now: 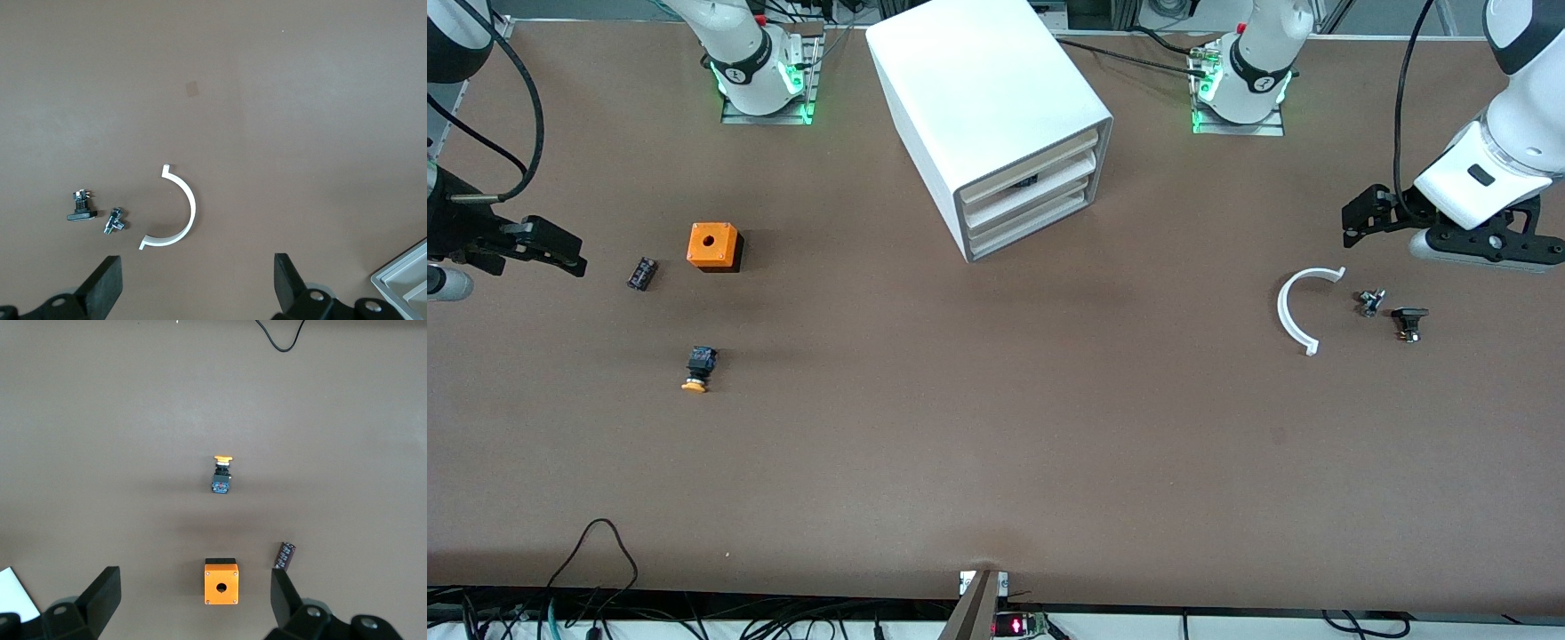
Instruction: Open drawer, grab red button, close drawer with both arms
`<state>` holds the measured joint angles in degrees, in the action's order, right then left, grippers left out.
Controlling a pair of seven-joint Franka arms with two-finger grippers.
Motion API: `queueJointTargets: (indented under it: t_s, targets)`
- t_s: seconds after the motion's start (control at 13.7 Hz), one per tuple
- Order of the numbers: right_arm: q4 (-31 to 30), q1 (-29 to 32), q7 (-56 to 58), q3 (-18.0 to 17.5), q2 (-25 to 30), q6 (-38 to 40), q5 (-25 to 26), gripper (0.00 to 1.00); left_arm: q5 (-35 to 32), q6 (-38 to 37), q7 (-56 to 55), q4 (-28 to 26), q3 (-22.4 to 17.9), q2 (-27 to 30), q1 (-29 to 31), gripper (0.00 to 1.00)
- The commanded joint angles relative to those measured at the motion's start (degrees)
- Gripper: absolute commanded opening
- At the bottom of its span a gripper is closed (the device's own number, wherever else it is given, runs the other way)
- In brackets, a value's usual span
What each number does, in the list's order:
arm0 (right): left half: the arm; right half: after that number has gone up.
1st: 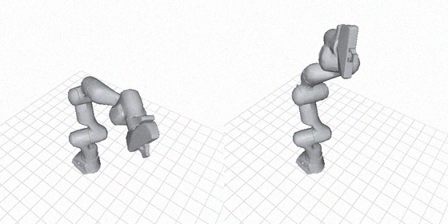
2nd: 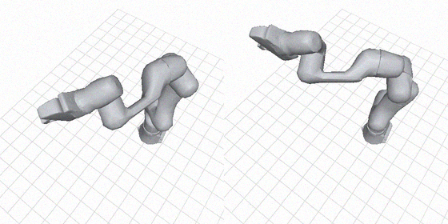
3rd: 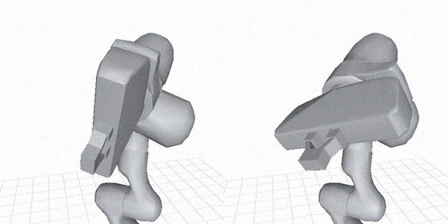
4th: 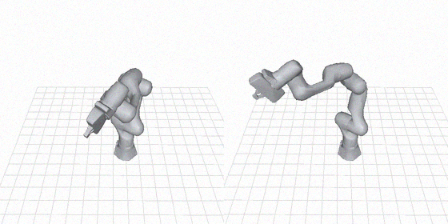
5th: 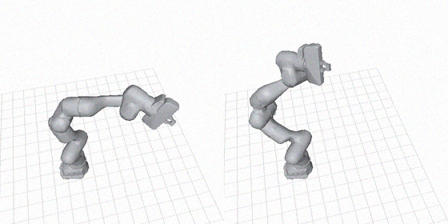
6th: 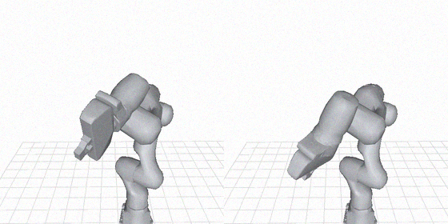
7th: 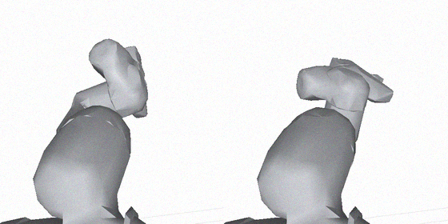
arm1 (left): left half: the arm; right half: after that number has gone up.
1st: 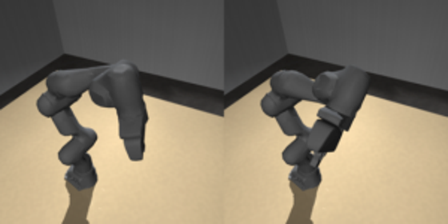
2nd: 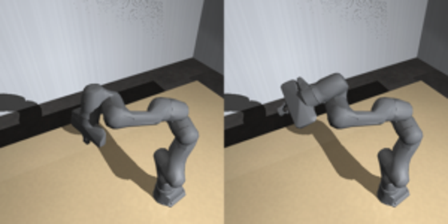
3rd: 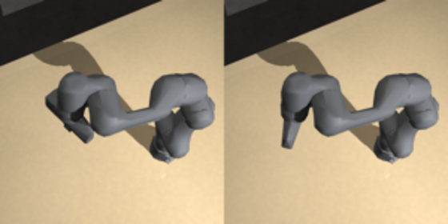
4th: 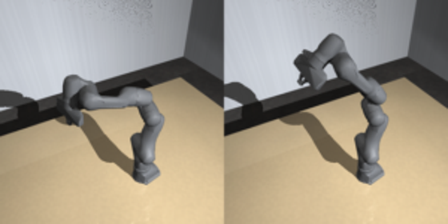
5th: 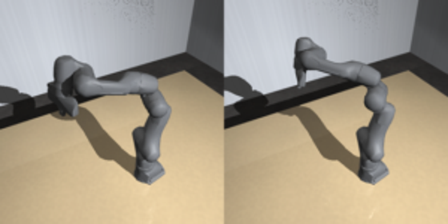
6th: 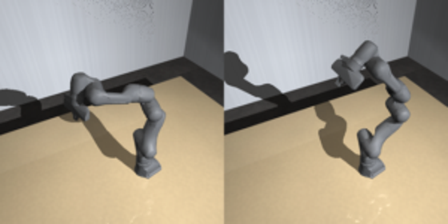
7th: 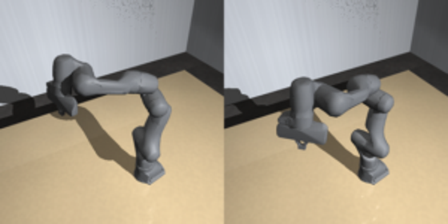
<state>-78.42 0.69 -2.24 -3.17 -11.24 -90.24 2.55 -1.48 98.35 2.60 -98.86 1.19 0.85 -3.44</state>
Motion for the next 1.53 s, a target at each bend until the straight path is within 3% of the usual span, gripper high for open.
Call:
queueJointTargets:
  t_s: [0.0,0.51,1.02,1.32,1.46]
  targets:
    - [1.1,0.2,0.8,-0.2,-0.5,0.6,0.7,0.99,0.6,-0.6,0.5,0.9,-0.1,-0.1,-0.2,1.00]
    - [0.4,0.1,-0.3,-0.2,-0.3,1.6,1.3,0.99,0.7,-0.6,0.3,0.9,-0.1,-0.1,-0.2,1.00]
    - [-1.4,-1.5,2.3,-0.6,-4.6,1.5,0.8,0.99,3.8,-1.5,0.6,0.9,0.0,-0.2,-0.3,1.00]
    - [2.0,-4.0,-0.1,-0.6,-10.2,0.4,1.1,0.99,10.7,-9.4,1.1,0.9,-0.1,-1.8,-0.3,1.00]
    - [3.8,-6.0,-0.1,-0.5,-10.6,0.7,2.6,0.99,11.1,-13.3,1.3,0.8,0.1,-2.9,-1.8,1.00]
